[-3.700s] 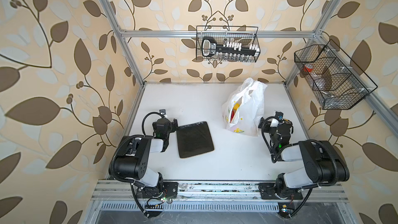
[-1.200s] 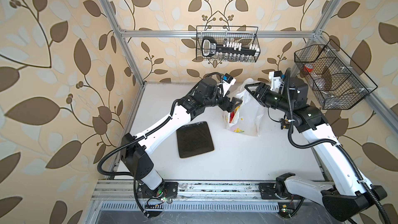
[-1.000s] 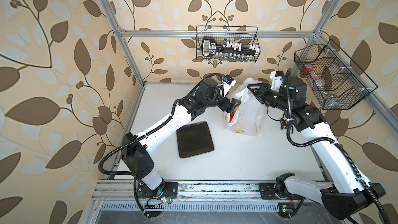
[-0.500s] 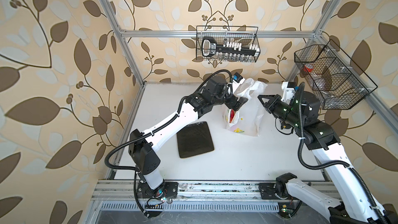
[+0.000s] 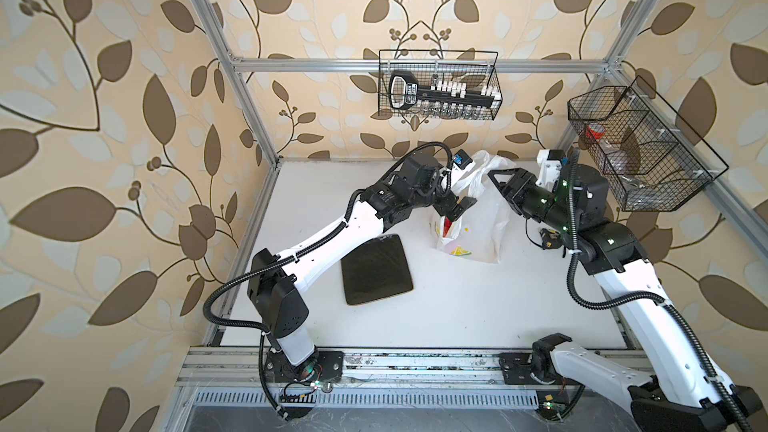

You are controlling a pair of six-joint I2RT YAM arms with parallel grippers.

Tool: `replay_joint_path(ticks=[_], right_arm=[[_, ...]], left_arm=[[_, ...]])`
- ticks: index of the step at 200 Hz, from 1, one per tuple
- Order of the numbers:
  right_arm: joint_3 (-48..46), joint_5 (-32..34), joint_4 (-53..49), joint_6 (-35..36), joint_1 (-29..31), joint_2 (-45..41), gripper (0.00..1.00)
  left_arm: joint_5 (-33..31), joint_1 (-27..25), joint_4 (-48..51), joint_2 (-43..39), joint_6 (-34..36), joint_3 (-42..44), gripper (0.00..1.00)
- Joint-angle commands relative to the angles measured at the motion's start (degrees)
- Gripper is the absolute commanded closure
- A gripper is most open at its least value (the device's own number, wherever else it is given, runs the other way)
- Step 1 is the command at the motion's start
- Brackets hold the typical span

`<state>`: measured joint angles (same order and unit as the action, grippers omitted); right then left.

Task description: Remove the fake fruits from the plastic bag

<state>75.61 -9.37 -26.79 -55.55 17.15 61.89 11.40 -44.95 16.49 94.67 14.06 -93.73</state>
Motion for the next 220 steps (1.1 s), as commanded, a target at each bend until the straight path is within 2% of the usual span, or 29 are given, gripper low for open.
replay_joint_path(ticks=[1, 27, 45, 57, 80, 98, 125, 146, 169, 200, 220], right_arm=[[4.38, -1.37, 3.06, 0.17, 0.22, 3.29, 0.38], [7.4, 2.45, -0.33, 0.55, 0.24, 6.85, 0.33], [7.84, 5.51, -1.79, 0.83, 0.23, 7.3, 0.38], [7.71, 6.8, -2.09, 1.4, 0.24, 7.28, 0.46], [7.03, 7.81, -3.05, 2.51, 0.12, 7.01, 0.7], [6.32, 7.81, -3.27, 2.59, 0.14, 6.09, 0.85], [4.87, 7.15, -3.36, 2.63, 0.02, 4.25, 1.0], [4.07, 6.6, -3.75, 4.08, -0.01, 2.88, 1.0], [2.99, 4.88, -3.71, 5.22, 0.04, 1.43, 1.0], [1.01, 2.18, -3.71, 6.32, 0.0, -0.3, 1.0], [-0.63, 1.72, -3.8, 6.42, 0.04, -1.71, 1.0]], left_arm=[[1.08, 0.29, -2.32, -6.23, 2.79, 1.84, 0.01], [-4.06, 0.28, -2.08, -6.98, 2.82, 2.84, 0.02], [-10.99, 0.12, -0.17, -5.57, 3.25, 1.44, 0.03], [-13.16, 0.12, 0.41, -4.98, 3.58, 0.71, 0.04], [-14.45, 0.1, 1.36, -3.48, 4.46, -0.78, 0.04], [-14.5, 0.01, 2.75, -1.46, 4.67, -2.98, 0.04], [-10.97, -0.22, 2.36, 0.6, 3.9, -5.29, 0.02], [-9.32, -0.66, 2.09, 2.74, 3.03, -7.47, 0.01], [-12.15, -1.06, 1.97, 6.12, 1.57, -11.68, 0.03], [-13.58, -1.87, 5.11, 12.8, 1.84, -20.66, 0.05], [-15.43, -2.0, 7.68, 17.55, 1.67, -28.2, 0.11]])
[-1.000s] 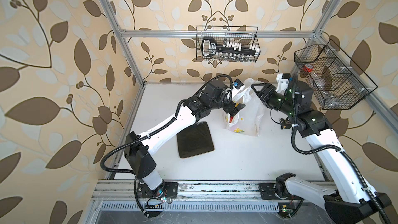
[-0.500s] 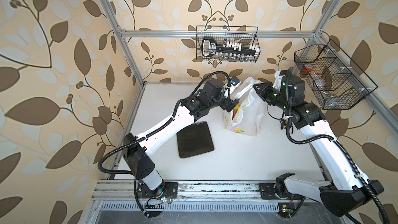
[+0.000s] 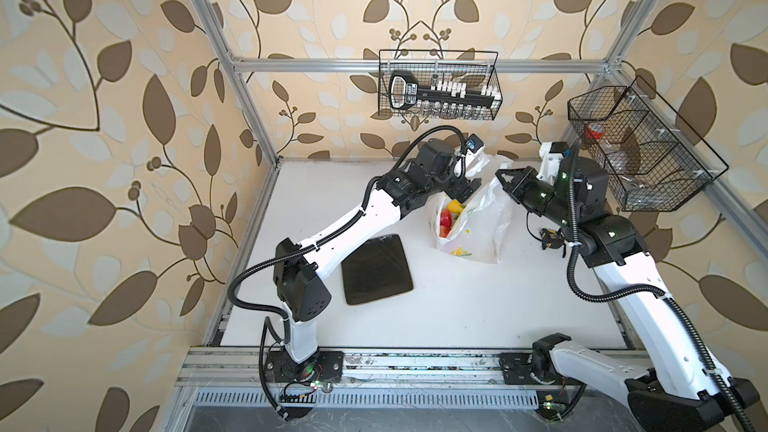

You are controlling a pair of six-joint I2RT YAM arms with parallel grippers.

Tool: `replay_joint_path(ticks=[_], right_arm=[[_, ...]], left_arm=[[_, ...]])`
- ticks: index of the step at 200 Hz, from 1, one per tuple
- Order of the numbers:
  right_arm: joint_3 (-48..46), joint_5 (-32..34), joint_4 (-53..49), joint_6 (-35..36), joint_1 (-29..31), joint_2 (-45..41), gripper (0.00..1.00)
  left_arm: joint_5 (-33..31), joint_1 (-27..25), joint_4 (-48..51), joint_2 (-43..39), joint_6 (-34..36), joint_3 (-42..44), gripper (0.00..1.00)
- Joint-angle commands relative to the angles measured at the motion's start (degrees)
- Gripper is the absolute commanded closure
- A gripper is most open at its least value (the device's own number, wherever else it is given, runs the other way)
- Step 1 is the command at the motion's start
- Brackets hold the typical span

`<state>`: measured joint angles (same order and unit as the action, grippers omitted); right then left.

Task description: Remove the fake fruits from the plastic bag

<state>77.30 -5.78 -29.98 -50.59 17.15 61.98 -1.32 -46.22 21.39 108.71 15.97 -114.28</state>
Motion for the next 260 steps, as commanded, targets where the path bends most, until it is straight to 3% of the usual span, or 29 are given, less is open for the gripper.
replay_joint_path(ticks=[1, 20, 62, 69, 135, 182, 196, 212, 260], right_arm=[[-2.36, -1.82, -0.61, 1.46, 0.06, -1.87, 1.0], [-3.78, 0.16, -0.96, 1.46, 0.0, -3.4, 1.0], [-0.17, 2.85, 3.15, 2.52, -0.94, -0.72, 1.0], [1.39, 2.8, 4.57, 3.08, -1.19, 0.75, 1.0], [19.19, 0.15, 14.55, 7.29, -6.81, 14.69, 1.0], [17.14, -2.64, 16.0, 8.96, -9.89, 14.75, 1.0], [11.28, -3.06, 13.89, 9.8, -9.98, 11.22, 1.0], [2.09, -3.54, 10.35, 9.77, -10.02, 5.05, 1.0], [-23.41, 0.56, -6.39, 5.49, -9.94, -15.94, 1.0]], left_arm=[[-2.8, -0.72, 2.96, 3.83, -0.23, -7.95, 0.12], [-5.01, -0.64, 4.01, 7.34, -0.99, -13.46, 0.3], [-7.29, 1.65, 1.91, 8.04, -7.09, -15.55, 0.93], [-7.0, 2.75, 1.55, 7.72, -9.85, -15.62, 1.0], [-3.64, 9.83, -6.6, 5.16, -25.55, -16.86, 1.0], [-6.33, 10.89, -14.57, 2.93, -29.65, -10.98, 1.0], [-3.43, 10.91, -17.87, -0.56, -32.4, -3.89, 1.0], [-0.85, 9.89, -22.78, -6.91, -35.85, 9.99, 1.0], [-2.69, 5.5, -35.15, -29.44, -46.52, 46.38, 1.0]])
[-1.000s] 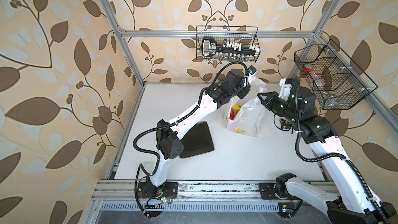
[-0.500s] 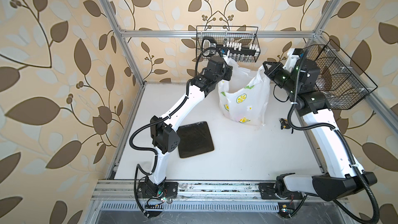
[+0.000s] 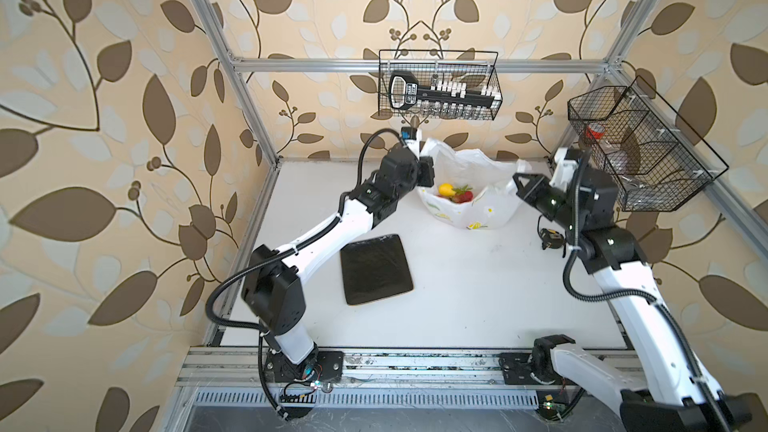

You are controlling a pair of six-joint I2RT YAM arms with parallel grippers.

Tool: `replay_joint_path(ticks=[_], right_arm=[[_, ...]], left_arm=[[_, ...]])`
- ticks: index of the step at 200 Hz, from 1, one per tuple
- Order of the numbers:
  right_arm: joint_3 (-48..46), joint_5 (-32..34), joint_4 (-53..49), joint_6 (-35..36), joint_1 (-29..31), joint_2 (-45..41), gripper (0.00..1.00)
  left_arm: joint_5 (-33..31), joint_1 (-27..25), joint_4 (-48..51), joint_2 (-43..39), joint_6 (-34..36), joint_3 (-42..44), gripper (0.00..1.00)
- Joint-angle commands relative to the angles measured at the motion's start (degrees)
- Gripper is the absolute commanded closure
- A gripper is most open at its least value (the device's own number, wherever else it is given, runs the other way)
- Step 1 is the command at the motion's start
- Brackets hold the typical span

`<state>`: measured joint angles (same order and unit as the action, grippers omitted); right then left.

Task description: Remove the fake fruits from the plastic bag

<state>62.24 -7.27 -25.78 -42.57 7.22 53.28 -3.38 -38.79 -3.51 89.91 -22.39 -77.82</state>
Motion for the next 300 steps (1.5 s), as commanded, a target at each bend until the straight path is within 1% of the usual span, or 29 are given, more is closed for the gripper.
replay_joint_path(ticks=[1, 19, 39, 43, 55, 66, 79, 94, 109, 120, 128, 138, 139, 145, 156, 165, 172, 180, 189, 200, 209, 219, 232, 242, 252, 257, 272, 283, 300], right_arm=[[-8.8, 2.15, -10.81, -2.7, 0.03, -7.54, 1.0], [-15.34, 1.81, -14.28, -5.25, -0.04, -11.07, 1.0], [-18.14, 0.94, -16.13, -6.56, -0.08, -10.77, 1.0], [-17.74, 0.77, -16.34, -6.37, -0.05, -10.27, 0.95], [-14.94, 1.25, -17.95, -4.72, -0.1, -8.63, 0.76], [-10.14, 2.71, -20.56, -2.06, -0.08, -6.81, 0.6], [-2.74, 5.24, -24.69, 2.53, -0.07, -4.89, 0.44], [6.52, 9.2, -29.41, 8.77, -0.02, -2.95, 0.31], [15.3, 12.33, -32.13, 15.81, -0.09, -1.43, 0.27], [20.51, 12.25, -32.19, 21.28, -0.08, -0.63, 0.27], [23.36, 10.0, -30.73, 25.27, -0.1, -0.15, 0.28], [25.25, 3.44, -27.72, 29.74, -0.03, 0.34, 0.3], [25.53, 1.59, -26.92, 30.68, 0.02, 0.51, 0.31], [26.06, -4.27, -24.4, 32.83, 0.0, 0.92, 0.34], [25.34, -14.07, -18.92, 34.36, 0.36, 1.84, 0.41], [23.44, -17.88, -13.59, 34.22, 1.83, 2.34, 0.45], [21.49, -18.01, -9.35, 34.6, 4.31, 2.57, 0.47], [18.92, -15.9, -5.08, 36.69, 8.4, 2.57, 0.5], [15.35, -12.69, -0.64, 40.7, 13.03, 2.69, 0.53], [11.58, -7.59, 3.01, 45.22, 19.23, 3.39, 0.53], [8.64, -2.27, 4.96, 48.17, 22.62, 4.62, 0.53], [5.06, 1.07, 6.87, 50.78, 24.99, 6.47, 0.53], [1.07, 3.83, 9.33, 54.73, 26.97, 8.97, 0.53], [-2.38, 7.28, 12.33, 56.06, 27.94, 10.57, 0.53], [-5.7, 13.67, 16.98, 56.42, 28.24, 12.25, 0.53], [-7.23, 16.73, 19.23, 56.46, 28.27, 12.98, 0.55], [-10.6, 23.73, 23.67, 55.93, 28.25, 15.67, 0.56], [-11.58, 27.37, 23.39, 54.26, 28.23, 18.35, 0.56], [-12.89, 31.07, 20.17, 51.83, 28.82, 22.23, 0.59]], left_arm=[[-0.74, -2.01, -10.27, -11.08, -8.31, 10.43, 1.0], [-1.16, -3.81, -8.58, -15.32, -10.56, 16.45, 1.0], [-1.12, -4.45, -7.07, -17.44, -14.14, 20.58, 1.0], [-1.15, -4.47, -7.1, -17.69, -14.68, 21.12, 1.0], [-1.12, -4.62, -7.21, -18.01, -15.48, 21.78, 1.0], [-0.98, -4.63, -7.14, -17.87, -15.13, 21.34, 1.0], [-0.79, -4.63, -6.94, -17.42, -13.89, 20.0, 1.0], [-0.43, -4.68, -6.69, -16.81, -12.63, 18.65, 1.0], [0.05, -4.64, -6.9, -16.36, -12.05, 17.92, 1.0], [0.53, -4.63, -6.97, -16.15, -12.06, 17.68, 1.0], [0.95, -4.64, -7.04, -15.92, -12.02, 17.55, 1.0], [1.47, -4.63, -7.19, -15.74, -12.27, 17.6, 1.0], [1.5, -4.63, -7.2, -15.69, -12.3, 17.61, 1.0], [1.71, -4.65, -7.34, -15.56, -12.57, 17.74, 1.0], [2.25, -4.65, -7.81, -15.33, -13.01, 17.96, 1.0], [2.51, -4.68, -7.92, -15.26, -13.26, 17.97, 1.0], [2.72, -4.61, -7.84, -15.29, -13.37, 17.97, 1.0], [2.77, -4.64, -7.7, -15.44, -13.34, 17.97, 1.0], [2.55, -4.64, -7.37, -15.76, -13.27, 17.97, 1.0], [2.08, -4.65, -6.83, -16.23, -13.18, 17.97, 1.0], [1.78, -4.63, -6.32, -16.66, -12.94, 18.03, 1.0], [1.55, -4.64, -5.76, -17.12, -12.81, 18.19, 1.0], [1.19, -4.63, -5.2, -17.72, -12.89, 18.57, 1.0], [1.0, -4.65, -4.8, -18.15, -13.08, 18.84, 1.0], [0.76, -4.64, -4.42, -18.67, -13.32, 19.15, 1.0], [0.6, -4.63, -4.17, -18.92, -13.38, 19.32, 1.0], [0.11, -4.64, -3.32, -19.78, -13.4, 19.81, 1.0], [-0.43, -4.63, -3.0, -20.57, -13.51, 20.36, 1.0], [-1.1, -4.64, -2.59, -21.69, -13.69, 21.3, 1.0]])
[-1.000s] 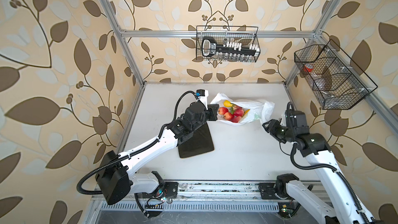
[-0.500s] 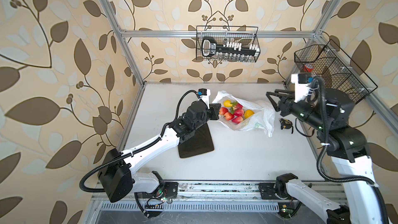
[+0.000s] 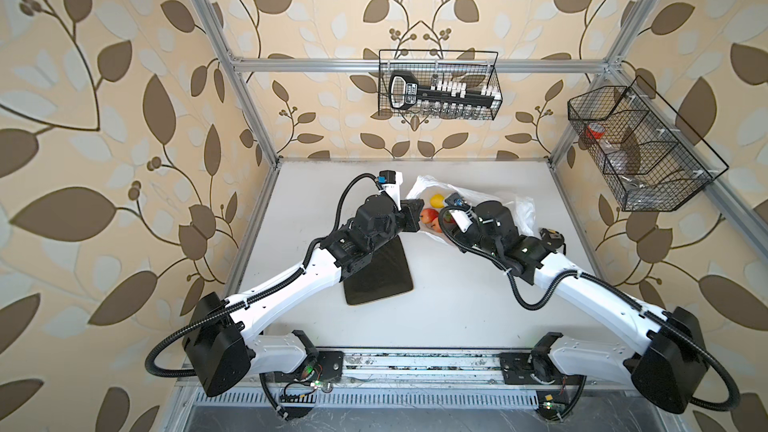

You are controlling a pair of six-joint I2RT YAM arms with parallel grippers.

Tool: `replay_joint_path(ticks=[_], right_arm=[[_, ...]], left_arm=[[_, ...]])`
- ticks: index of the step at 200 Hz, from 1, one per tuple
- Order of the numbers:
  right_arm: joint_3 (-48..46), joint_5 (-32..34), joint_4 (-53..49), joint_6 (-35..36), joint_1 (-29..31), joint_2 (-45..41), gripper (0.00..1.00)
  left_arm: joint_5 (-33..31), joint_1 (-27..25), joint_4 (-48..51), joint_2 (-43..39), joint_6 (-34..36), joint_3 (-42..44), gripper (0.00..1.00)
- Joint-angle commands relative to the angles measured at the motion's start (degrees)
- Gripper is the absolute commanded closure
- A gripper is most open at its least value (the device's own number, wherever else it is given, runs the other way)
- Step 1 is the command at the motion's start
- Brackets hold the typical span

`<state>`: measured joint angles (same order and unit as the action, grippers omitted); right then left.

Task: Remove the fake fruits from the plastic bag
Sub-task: 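Hold the bag mouth open with the left gripper while the right gripper reaches inside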

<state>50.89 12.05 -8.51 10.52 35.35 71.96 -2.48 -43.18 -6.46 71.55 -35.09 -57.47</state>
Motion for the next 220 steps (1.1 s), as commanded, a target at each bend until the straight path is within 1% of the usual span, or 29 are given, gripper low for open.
replay_joint_path(ticks=[1, 26, 36, 55, 79, 94, 106, 113, 121, 124, 125, 133, 150, 161, 181, 191, 210, 220], right_arm=[[-1.61, 11.93, 2.72, -1.32, 0.82, 3.72, 0.59], [-4.94, 15.29, 0.22, -2.41, 4.19, 6.22, 0.6], [-6.28, 16.54, -0.06, -2.35, 6.51, 6.97, 0.6], [-7.21, 18.66, -2.04, -2.73, 7.84, 9.46, 0.59], [-4.35, 21.9, -6.72, -6.26, 7.89, 13.53, 0.57], [-1.77, 19.97, -8.03, -9.48, 7.5, 14.34, 0.54], [0.73, 15.7, -8.92, -14.36, 6.28, 14.01, 0.53], [2.32, 12.49, -9.74, -18.89, 5.24, 13.85, 0.51], [4.21, 8.16, -10.81, -25.63, 3.89, 14.1, 0.51], [4.52, 7.46, -11.0, -26.76, 3.22, 14.17, 0.51], [4.91, 6.84, -11.24, -28.58, 2.85, 14.35, 0.51], [6.01, 3.81, -11.94, -33.84, 1.91, 15.02, 0.51], [7.41, 0.23, -11.37, -42.37, 1.46, 17.18, 0.52], [7.94, -1.3, -9.7, -46.22, 1.38, 19.09, 0.54], [10.27, -1.31, -8.04, -52.11, 0.98, 22.34, 0.54], [11.94, 0.5, -8.09, -54.52, 0.8, 24.19, 0.51], [15.76, 7.25, -10.13, -56.66, 0.75, 27.48, 0.45], [17.61, 11.56, -13.38, -59.72, 0.26, 29.25, 0.43]], left_arm=[[-2.0, -0.29, 0.47, -3.43, -1.01, 1.0, 1.0], [-2.69, -0.24, 2.25, -4.69, -1.28, 1.88, 1.0], [-2.7, -0.24, 2.94, -5.16, -1.39, 2.31, 1.0], [-2.74, -0.28, 4.9, -6.37, -1.34, 2.88, 1.0], [-1.39, -0.28, 8.83, -8.2, 1.44, 4.04, 1.0], [0.1, -0.28, 11.27, -9.57, 3.27, 5.33, 1.0], [1.36, -0.29, 11.97, -10.72, 4.22, 6.88, 1.0], [1.89, -0.29, 12.21, -11.32, 4.57, 7.67, 1.0], [2.44, -0.24, 12.43, -11.81, 4.93, 8.4, 1.0], [2.57, -0.24, 12.49, -11.93, 5.02, 8.67, 1.0], [2.62, -0.24, 12.51, -11.99, 4.98, 8.72, 1.0], [3.01, -0.25, 12.46, -12.21, 4.89, 9.2, 1.0], [4.43, -0.28, 11.42, -11.93, 4.56, 9.67, 1.0], [5.48, -0.25, 10.59, -11.49, 4.23, 9.66, 1.0], [7.79, -0.24, 9.59, -10.47, 3.93, 9.5, 1.0], [8.74, -0.35, 9.37, -10.07, 3.87, 9.48, 1.0], [9.93, -0.44, 9.6, -9.98, 4.05, 9.48, 1.0], [10.24, -0.5, 9.8, -10.11, 4.29, 9.48, 1.0]])
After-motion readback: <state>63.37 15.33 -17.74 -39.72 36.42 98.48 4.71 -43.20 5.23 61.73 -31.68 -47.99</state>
